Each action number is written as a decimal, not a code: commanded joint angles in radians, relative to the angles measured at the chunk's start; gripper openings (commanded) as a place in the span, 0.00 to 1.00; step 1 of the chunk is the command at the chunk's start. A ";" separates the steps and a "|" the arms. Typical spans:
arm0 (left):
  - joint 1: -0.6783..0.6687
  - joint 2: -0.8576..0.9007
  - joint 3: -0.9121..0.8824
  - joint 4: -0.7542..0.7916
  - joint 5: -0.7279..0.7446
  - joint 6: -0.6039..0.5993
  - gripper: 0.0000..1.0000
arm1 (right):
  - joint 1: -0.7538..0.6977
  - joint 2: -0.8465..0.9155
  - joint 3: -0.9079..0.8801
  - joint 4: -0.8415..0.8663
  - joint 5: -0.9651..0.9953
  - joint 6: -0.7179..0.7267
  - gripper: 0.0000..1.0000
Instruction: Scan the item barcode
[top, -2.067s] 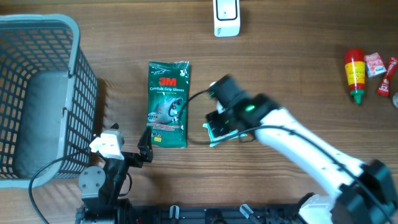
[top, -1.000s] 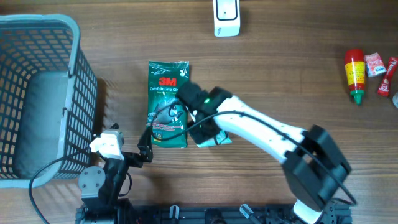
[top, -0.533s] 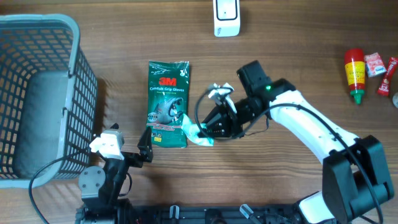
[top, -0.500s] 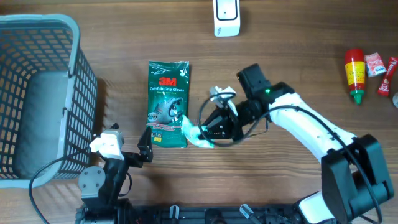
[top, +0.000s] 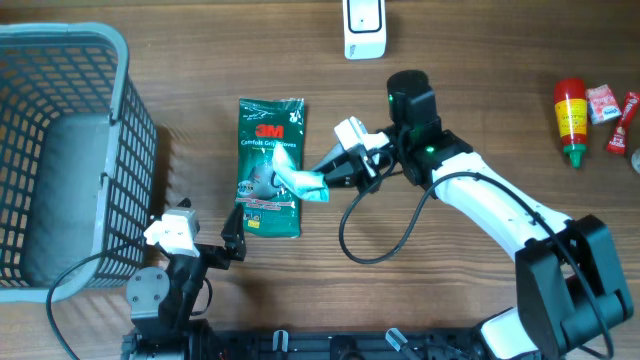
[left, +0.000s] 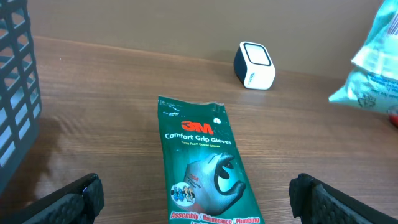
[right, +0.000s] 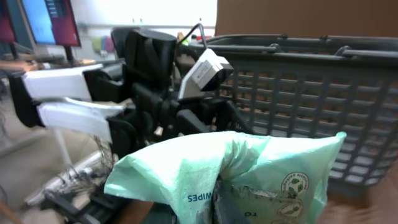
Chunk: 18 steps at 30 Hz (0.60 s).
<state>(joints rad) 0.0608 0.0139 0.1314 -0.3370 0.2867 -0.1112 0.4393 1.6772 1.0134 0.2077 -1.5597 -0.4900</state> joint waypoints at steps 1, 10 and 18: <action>-0.005 -0.007 -0.003 0.002 0.012 -0.006 1.00 | 0.031 -0.057 0.009 0.165 -0.063 0.170 0.04; -0.005 -0.007 -0.003 0.002 0.012 -0.006 1.00 | 0.043 -0.130 0.009 0.448 -0.063 -0.140 0.04; -0.005 -0.007 -0.003 0.002 0.012 -0.006 1.00 | 0.034 -0.130 0.009 0.600 -0.063 -0.746 0.04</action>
<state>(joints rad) 0.0608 0.0139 0.1310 -0.3374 0.2867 -0.1112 0.4808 1.5501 1.0111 0.7719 -1.5597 -0.9550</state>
